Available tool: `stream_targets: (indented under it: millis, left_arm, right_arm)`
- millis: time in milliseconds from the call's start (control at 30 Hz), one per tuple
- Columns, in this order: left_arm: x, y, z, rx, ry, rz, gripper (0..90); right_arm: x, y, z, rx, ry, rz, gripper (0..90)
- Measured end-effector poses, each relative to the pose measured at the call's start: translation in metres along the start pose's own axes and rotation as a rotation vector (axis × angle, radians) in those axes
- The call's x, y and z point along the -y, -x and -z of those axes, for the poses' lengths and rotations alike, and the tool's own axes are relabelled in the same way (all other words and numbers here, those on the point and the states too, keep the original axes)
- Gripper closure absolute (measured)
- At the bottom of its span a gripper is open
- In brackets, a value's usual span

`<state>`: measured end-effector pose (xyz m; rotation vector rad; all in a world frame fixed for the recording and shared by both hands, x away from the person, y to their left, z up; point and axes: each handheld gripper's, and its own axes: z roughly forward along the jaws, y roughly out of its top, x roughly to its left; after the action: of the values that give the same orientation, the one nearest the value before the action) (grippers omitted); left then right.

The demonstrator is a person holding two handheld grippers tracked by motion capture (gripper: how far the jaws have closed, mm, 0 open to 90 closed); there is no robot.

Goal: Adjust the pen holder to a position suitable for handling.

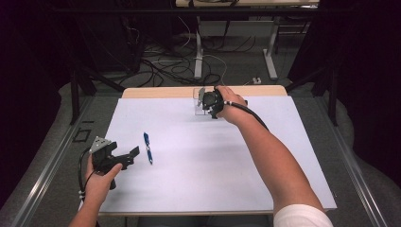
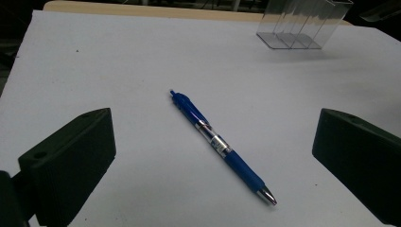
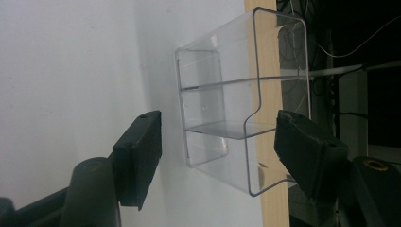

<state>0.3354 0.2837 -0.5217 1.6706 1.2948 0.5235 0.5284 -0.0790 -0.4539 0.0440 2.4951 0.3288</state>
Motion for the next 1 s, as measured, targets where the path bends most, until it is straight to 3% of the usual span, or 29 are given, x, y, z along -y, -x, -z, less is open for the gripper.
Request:
stream_targets:
  millis: [100, 167, 233, 267, 300, 467, 533, 700, 1000]
  left_arm:
    - [0.000, 0.000, 0.000, -0.004, 0.006, 0.011, 0.1]
    - [0.000, -0.001, 0.001, -0.006, 0.005, 0.012, 0.1]
    - [0.000, -0.002, 0.002, -0.008, 0.006, 0.011, 0.1]
    - [0.000, -0.002, 0.002, -0.008, 0.001, 0.011, 0.1]
    - [0.001, -0.003, 0.002, -0.009, 0.002, 0.013, 0.1]
    - [0.001, -0.004, 0.002, -0.014, -0.001, 0.014, 0.1]
    - [0.001, -0.004, 0.003, -0.014, -0.001, 0.014, 0.1]
    - [0.001, -0.003, 0.003, -0.012, -0.004, 0.014, 0.1]
    - [0.002, -0.003, 0.003, -0.013, 0.003, 0.019, 0.1]
  right_arm:
    - [-0.002, 0.004, -0.004, 0.005, 0.025, -0.001, 31.6]
    - [-0.004, 0.005, -0.006, 0.004, 0.019, -0.015, 31.7]
    - [-0.005, 0.007, -0.009, -0.007, 0.000, 0.003, 31.6]
    - [-0.004, 0.007, -0.014, 0.005, 0.025, 0.007, 31.6]
    - [-0.004, 0.007, -0.014, -0.003, 0.000, 0.003, 31.7]
    - [-0.002, 0.006, -0.025, 0.016, 0.018, 0.002, 31.6]
    - [-0.003, 0.007, -0.025, -0.010, -0.036, 0.011, 31.7]
    - [-0.002, 0.006, -0.033, -0.004, -0.004, 0.016, 31.7]
    - [-0.003, 0.006, -0.038, -0.011, -0.026, 0.007, 33.6]
